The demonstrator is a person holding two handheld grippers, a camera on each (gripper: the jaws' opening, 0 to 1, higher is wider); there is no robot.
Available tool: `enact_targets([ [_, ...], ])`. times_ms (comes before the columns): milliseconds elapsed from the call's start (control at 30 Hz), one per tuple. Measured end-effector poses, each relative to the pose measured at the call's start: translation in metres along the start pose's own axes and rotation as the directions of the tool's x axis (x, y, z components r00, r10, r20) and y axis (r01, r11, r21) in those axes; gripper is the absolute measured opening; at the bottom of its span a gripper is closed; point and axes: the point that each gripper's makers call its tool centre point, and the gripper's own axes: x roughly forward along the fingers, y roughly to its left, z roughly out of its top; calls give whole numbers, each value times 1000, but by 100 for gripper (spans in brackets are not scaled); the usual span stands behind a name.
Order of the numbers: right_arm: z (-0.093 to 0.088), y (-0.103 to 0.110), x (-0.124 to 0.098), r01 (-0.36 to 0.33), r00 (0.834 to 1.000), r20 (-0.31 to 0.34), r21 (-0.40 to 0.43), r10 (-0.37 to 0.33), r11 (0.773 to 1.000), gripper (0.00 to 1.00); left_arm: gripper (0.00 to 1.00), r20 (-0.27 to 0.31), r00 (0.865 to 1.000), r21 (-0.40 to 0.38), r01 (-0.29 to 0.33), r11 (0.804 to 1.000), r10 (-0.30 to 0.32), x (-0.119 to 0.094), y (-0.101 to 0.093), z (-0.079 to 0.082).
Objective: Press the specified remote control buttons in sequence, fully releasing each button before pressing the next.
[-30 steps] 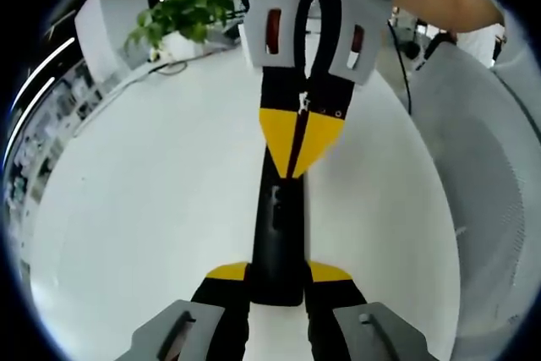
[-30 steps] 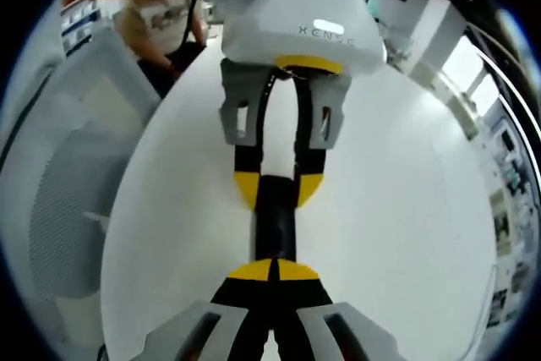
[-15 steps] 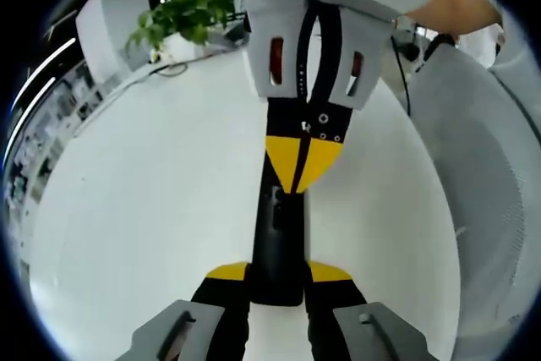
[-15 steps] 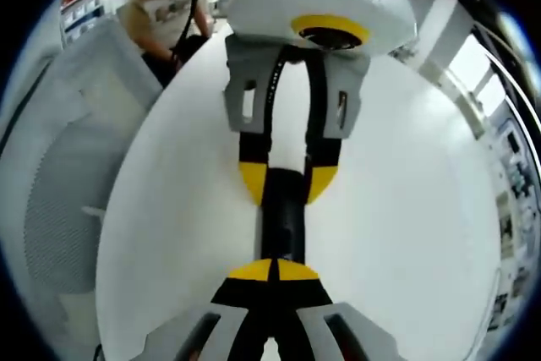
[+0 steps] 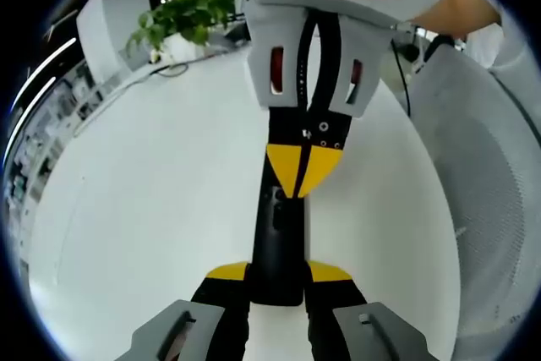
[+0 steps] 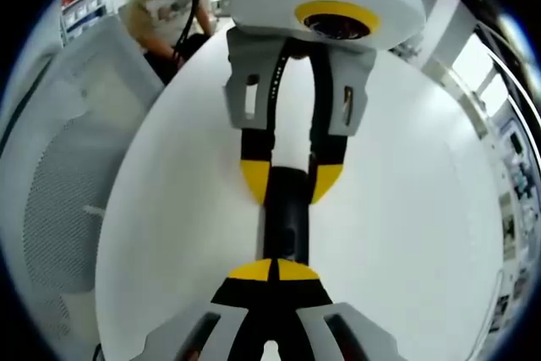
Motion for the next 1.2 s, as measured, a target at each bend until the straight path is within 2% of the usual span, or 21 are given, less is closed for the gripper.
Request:
enact_targets([
  [767, -1, 0, 2, -23, 1000, -15, 6, 23, 1000, 0, 24, 8, 1000, -11, 8, 1000, -8, 1, -1, -1],
  [1200, -1, 0, 2, -14, 1000, -25, -9, 13, 1000, 0, 24, 8, 1000, -14, 4, 1000, -4, 1, 0, -1],
])
